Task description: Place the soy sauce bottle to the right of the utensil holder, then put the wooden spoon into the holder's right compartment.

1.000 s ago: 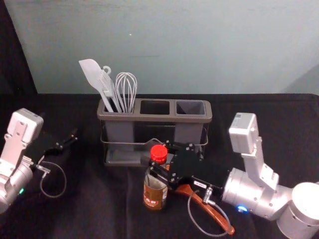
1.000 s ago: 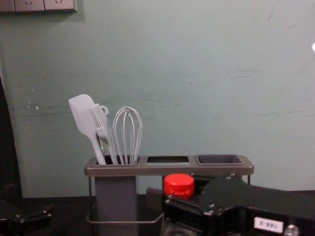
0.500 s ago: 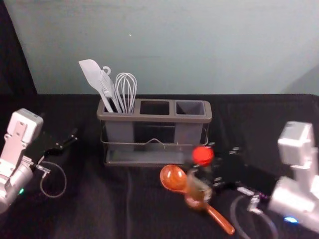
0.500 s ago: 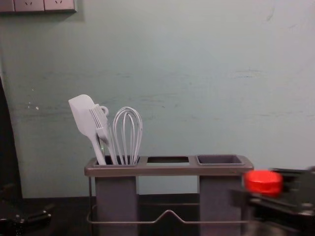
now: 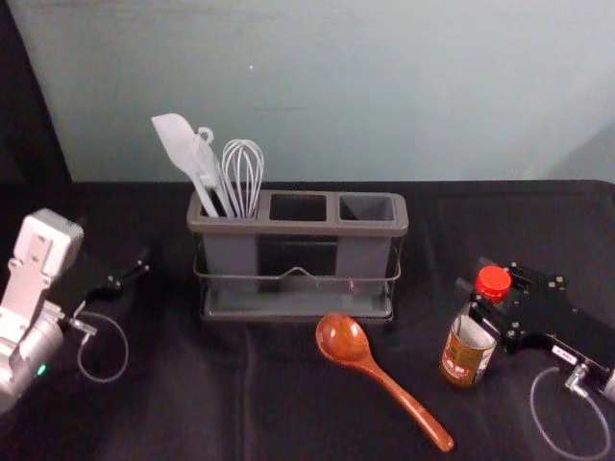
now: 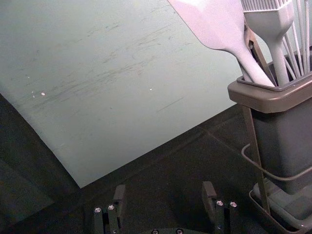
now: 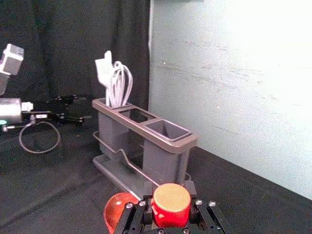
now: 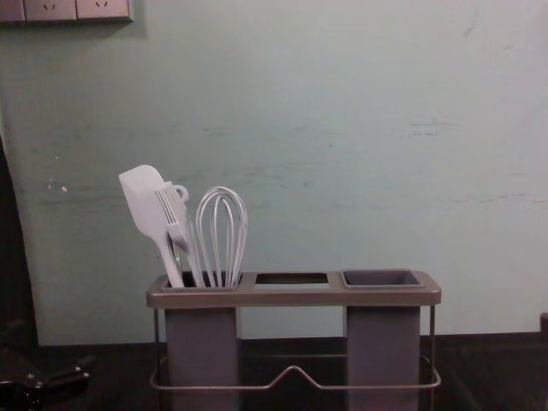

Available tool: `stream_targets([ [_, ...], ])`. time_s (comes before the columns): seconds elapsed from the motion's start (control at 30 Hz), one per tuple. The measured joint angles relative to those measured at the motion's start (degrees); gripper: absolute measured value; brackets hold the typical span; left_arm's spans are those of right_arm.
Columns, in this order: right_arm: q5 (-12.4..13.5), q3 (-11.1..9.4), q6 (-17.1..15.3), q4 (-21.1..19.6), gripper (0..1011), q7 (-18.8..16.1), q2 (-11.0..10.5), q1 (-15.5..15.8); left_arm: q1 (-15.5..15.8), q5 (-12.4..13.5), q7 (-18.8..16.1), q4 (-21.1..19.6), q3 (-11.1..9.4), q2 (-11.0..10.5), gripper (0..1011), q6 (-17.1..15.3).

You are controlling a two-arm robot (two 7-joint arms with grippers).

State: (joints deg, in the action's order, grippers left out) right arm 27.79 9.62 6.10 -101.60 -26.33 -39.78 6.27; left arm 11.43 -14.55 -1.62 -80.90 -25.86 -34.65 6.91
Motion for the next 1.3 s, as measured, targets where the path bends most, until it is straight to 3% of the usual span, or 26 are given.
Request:
stream_targets([
  [0.23,-0.3,-0.9,-0.7,1.6,388,0.0,1.4,-1.7,0.0,0.0,0.0,0.0,0.0,0.0,1012,0.0],
  [0.57,-1.1,-0.1,-2.2,4.8,387,-0.8,3.5,-6.4,0.0,0.0,0.0,0.0,0.0,0.0,1011,0.0],
  [0.97,-1.6,3.0,-4.8,12.1,388,-1.5,6.9,-15.7,0.0,0.0,0.0,0.0,0.0,0.0,1011,0.0],
  [1.3,-3.0,5.4,-5.6,17.0,387,-1.5,9.4,-20.8,0.0,0.0,0.0,0.0,0.0,0.0,1011,0.0],
])
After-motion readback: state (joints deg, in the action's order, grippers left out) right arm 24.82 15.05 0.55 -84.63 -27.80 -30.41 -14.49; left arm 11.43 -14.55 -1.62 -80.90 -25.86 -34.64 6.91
